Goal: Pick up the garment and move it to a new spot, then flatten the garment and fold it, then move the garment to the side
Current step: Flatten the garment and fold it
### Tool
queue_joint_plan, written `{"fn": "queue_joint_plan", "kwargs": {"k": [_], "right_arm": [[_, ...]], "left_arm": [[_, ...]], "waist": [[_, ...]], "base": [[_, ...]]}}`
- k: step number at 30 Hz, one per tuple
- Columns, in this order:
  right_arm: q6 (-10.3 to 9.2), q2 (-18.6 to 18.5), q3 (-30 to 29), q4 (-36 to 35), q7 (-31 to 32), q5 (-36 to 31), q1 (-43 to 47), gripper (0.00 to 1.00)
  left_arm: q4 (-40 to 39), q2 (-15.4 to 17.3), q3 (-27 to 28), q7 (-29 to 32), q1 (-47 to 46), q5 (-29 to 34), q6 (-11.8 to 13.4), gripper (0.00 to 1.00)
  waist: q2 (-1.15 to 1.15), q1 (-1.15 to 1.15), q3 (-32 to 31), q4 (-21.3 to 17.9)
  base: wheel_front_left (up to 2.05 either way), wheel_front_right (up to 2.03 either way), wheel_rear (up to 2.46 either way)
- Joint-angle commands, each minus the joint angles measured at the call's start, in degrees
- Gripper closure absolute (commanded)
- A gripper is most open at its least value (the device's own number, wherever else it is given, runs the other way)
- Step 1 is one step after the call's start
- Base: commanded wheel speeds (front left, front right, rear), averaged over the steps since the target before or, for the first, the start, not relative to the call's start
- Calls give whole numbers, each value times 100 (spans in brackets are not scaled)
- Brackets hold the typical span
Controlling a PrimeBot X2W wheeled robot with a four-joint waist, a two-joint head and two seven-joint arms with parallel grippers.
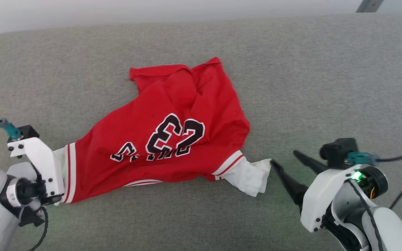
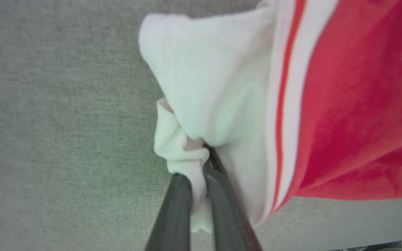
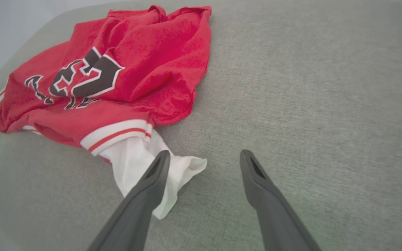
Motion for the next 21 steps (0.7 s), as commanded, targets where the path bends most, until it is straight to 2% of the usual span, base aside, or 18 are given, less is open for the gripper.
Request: {"fn": "queue_joint_plan", "kwargs": {"k": [1, 9, 13, 18, 19, 20, 21], "right_arm": [[-2, -68, 67, -86, 188, 72, -21, 0], [-2, -345, 524, -333, 1669, 120, -308, 0], [-1, -312, 789, 40, 2073, 3, -565, 0], [-3, -368, 1317, 856, 2158, -117, -995, 0], [-3, -340, 1422, 1043, 2151, -27, -1049, 52], [-2, -333, 1467, 1211, 2078, 59, -1125, 100], [-3, -394, 1551, 1364, 2080, 58, -1211, 100]], "left_arm": [[111, -111, -61, -74, 20, 35, -24, 100], [317, -376, -161, -210, -311, 131, -240, 100], [440, -503, -200, -267, -446, 163, -317, 100], [579, -643, -219, -426, -612, 203, -460, 100], [624, -665, -224, -436, -634, 207, -495, 100], [675, -680, -236, -459, -662, 220, -514, 100], [707, -691, -238, -495, -704, 238, -547, 100]], "waist": [[0, 0, 32, 57], [0, 0, 170, 328], [0, 0, 237, 449], [0, 0, 323, 596], [0, 0, 326, 611], [0, 0, 324, 629], [0, 0, 319, 652]], "base": [[0, 0, 0], [0, 0, 0], [0, 0, 0], [0, 0, 0], [0, 0, 0], [0, 0, 0], [0, 0, 0]]}}
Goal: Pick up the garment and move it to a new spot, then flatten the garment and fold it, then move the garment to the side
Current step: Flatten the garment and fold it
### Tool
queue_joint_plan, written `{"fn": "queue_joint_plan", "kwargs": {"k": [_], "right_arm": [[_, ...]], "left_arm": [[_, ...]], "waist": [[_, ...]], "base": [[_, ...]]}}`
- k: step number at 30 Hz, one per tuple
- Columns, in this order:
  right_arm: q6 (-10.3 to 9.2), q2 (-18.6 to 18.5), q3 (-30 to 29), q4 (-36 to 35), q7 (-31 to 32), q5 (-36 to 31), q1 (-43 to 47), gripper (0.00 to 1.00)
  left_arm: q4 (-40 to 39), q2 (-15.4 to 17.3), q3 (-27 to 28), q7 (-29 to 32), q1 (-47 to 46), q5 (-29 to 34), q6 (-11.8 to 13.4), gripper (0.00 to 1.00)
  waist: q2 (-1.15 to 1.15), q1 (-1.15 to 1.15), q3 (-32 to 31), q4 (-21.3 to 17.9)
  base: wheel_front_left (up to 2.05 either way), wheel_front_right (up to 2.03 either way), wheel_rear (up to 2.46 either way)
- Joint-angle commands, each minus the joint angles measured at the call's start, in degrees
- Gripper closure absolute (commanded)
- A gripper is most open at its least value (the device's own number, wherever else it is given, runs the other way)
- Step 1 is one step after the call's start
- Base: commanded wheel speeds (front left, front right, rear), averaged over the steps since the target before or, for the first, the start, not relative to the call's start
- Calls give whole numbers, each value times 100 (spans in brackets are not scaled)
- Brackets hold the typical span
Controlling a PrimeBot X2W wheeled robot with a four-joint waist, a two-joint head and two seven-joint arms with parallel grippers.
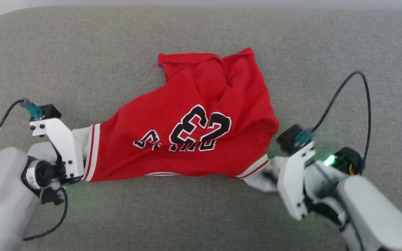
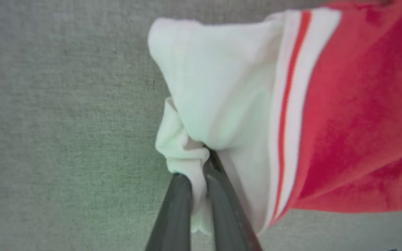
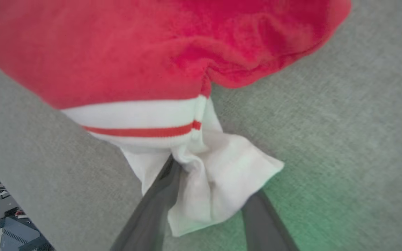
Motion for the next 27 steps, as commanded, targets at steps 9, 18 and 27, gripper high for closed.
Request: {"fn": "queue_joint_plan", "kwargs": {"k": [9, 18, 27], "right_arm": [[-4, -231, -591, 329, -275, 735, -658, 100], [-3, -500, -1108, -142, -68, 1088, -1484, 100], [-3, -434, -1267, -142, 46, 1238, -2528, 100]], "left_arm": [[-71, -47, 223, -74, -521, -97, 66, 100], [-1046, 128, 444, -117, -1294, 52, 247, 100], [-1337, 114, 597, -257, -2052, 203, 341, 100]], "waist": [[-1, 0, -367, 45], [-1, 0, -796, -5], [-1, 0, -1108, -179]], "base": [[0, 0, 0], [0, 0, 0], [0, 0, 0]]}}
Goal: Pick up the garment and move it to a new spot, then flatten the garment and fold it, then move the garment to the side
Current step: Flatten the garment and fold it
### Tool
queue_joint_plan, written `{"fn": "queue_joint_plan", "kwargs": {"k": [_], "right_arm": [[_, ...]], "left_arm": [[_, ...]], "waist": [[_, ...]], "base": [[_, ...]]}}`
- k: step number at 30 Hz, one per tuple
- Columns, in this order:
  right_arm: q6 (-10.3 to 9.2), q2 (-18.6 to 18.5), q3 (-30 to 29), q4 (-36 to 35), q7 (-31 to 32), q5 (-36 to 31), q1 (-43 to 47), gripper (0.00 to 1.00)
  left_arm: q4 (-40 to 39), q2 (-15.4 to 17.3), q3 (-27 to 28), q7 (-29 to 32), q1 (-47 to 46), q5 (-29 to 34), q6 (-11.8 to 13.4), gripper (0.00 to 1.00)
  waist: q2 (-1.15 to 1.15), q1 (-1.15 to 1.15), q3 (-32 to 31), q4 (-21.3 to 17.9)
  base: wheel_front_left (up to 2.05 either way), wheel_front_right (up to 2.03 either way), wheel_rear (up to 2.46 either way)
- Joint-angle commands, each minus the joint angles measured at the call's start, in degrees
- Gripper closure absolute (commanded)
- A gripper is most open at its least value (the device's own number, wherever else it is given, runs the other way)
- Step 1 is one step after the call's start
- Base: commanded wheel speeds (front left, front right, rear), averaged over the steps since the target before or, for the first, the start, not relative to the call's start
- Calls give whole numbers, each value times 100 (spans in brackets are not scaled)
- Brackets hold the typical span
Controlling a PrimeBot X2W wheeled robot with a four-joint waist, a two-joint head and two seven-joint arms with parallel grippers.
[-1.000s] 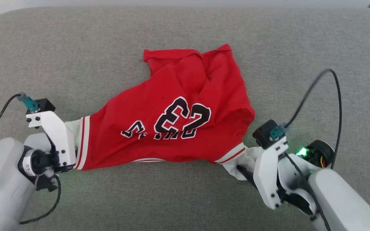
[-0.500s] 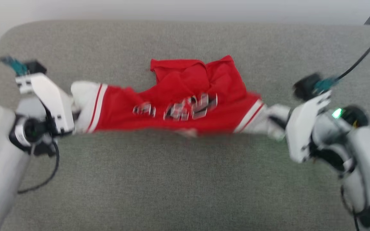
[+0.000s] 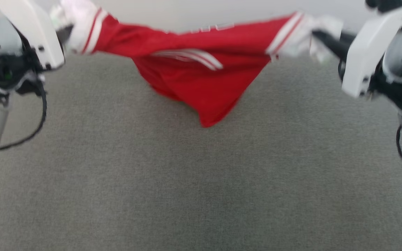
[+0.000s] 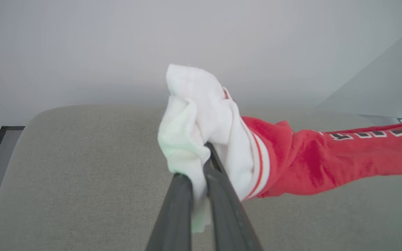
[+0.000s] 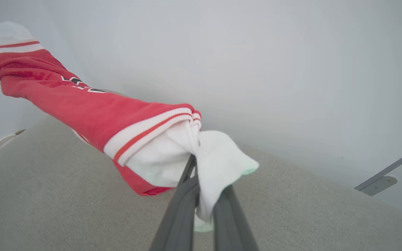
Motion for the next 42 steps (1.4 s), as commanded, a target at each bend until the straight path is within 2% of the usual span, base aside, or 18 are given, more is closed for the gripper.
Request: {"fn": "queue_joint_plan", "kwargs": {"k": [1, 11, 21, 26, 31, 35, 36, 42], "right_arm": [[-2, 47, -32, 48, -53, 66, -221, 100], [-2, 170, -34, 580, -534, 188, -1488, 100], [-2, 226, -28, 974, -451, 495, -2006, 100], [-2, 227, 39, 1137, -560, 312, -2088, 100], [-2, 440, 57, 1679, -1163, -100, -2464, 100], [-2, 643, 91, 2212, -1999, -579, -2877, 100], [-2, 643, 91, 2212, -1999, -579, -2877, 100], [-3, 808, 194, 3032, -3820, -1553, -3611, 100]], "left_arm": [[11, -25, 44, -73, -176, 29, -6, 100], [392, -169, 189, -488, -1111, 204, -258, 100], [482, -197, 150, -215, -1488, 168, -192, 100], [448, -239, 94, -228, -1512, 218, -176, 100], [729, -421, 73, -568, -1809, 363, -297, 100], [1095, -577, 80, -1203, -2186, 571, -499, 100], [1095, -577, 80, -1203, -2186, 571, -499, 100], [1806, -783, 163, -2623, -2871, 956, -880, 100]], "waist": [[0, 0, -87, -71], [0, 0, -278, -203], [0, 0, -280, -222], [0, 0, -4, -199], [0, 0, 641, -139], [0, 0, 1082, -114], [0, 0, 1082, -114], [0, 0, 1625, -82]], "base": [[0, 0, 0], [0, 0, 0], [0, 0, 0], [0, 0, 0], [0, 0, 0], [0, 0, 0], [0, 0, 0], [0, 0, 0]]}}
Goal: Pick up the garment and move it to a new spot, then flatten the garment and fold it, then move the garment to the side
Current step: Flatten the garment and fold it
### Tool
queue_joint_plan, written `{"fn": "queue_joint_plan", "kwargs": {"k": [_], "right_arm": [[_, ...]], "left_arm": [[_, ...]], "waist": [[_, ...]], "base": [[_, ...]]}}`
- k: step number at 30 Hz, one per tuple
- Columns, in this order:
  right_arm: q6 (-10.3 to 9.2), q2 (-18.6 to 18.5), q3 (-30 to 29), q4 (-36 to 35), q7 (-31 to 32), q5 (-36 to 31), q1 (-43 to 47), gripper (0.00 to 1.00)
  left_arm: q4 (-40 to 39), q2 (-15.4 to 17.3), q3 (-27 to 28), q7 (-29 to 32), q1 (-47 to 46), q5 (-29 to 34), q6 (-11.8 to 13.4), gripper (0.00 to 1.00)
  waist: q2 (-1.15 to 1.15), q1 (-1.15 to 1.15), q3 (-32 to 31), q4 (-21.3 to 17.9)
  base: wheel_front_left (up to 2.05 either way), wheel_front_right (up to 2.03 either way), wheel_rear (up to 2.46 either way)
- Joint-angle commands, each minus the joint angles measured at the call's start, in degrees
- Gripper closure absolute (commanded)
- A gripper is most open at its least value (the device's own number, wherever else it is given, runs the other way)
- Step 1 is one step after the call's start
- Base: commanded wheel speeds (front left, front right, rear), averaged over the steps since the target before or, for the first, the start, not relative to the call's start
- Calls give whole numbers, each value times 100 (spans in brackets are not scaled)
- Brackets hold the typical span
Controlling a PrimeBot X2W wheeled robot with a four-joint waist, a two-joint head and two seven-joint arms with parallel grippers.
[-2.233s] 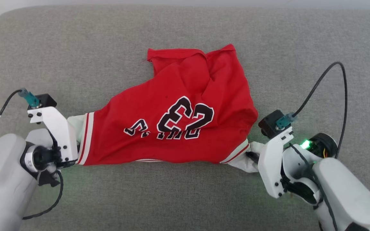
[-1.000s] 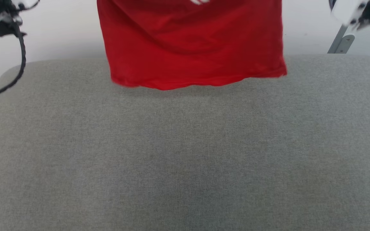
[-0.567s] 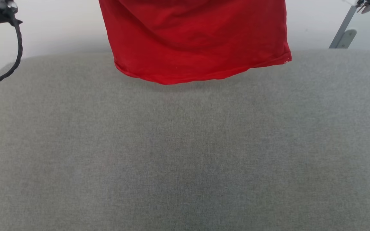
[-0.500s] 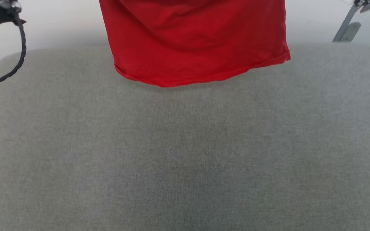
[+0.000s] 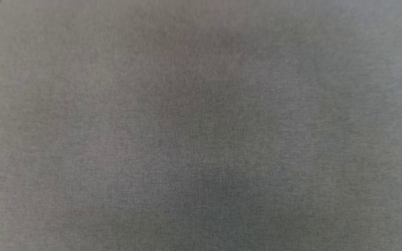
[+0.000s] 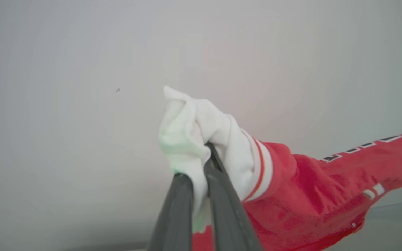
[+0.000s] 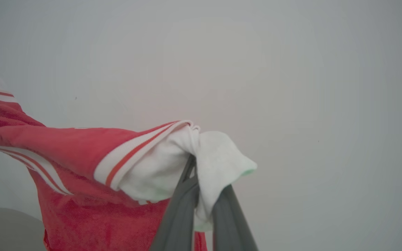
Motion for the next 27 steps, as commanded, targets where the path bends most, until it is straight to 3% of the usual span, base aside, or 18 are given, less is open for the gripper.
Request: {"fn": "queue_joint_plan", "kwargs": {"k": [1, 4, 8, 12, 17, 21, 27], "right_arm": [[-3, 40, 36, 139, -250, -144, -88, 100], [-4, 111, 111, 650, -797, -487, -322, 100], [-3, 279, 309, 1349, -871, -485, -286, 100], [-4, 354, 600, 1780, -674, -145, -31, 100], [-4, 286, 1033, 1840, -157, 552, 459, 100], [-3, 145, 1431, 1541, 500, 1187, 1008, 100], [-4, -422, 1910, 774, 1237, 1988, 2014, 100]], "left_arm": [[116, -43, 39, -220, -136, 82, -44, 100], [450, -118, -7, -1011, -334, 276, -262, 100], [1072, -312, -83, -1289, -218, 254, -468, 100], [1668, -455, -223, -1126, 6, 203, -585, 100], [2225, -616, -452, -642, 445, 140, -686, 100], [2518, -714, -609, -101, 833, 52, -732, 100], [2750, -820, -780, 376, 1681, -50, -766, 100]], "waist": [[0, 0, 273, 36], [0, 0, 446, 73], [0, 0, 554, 143], [0, 0, 561, 218], [0, 0, 449, 322], [0, 0, 304, 383], [0, 0, 21, 451]], "base": [[0, 0, 0], [0, 0, 0], [0, 0, 0], [0, 0, 0], [0, 0, 0], [0, 0, 0], [0, 0, 0]]}}
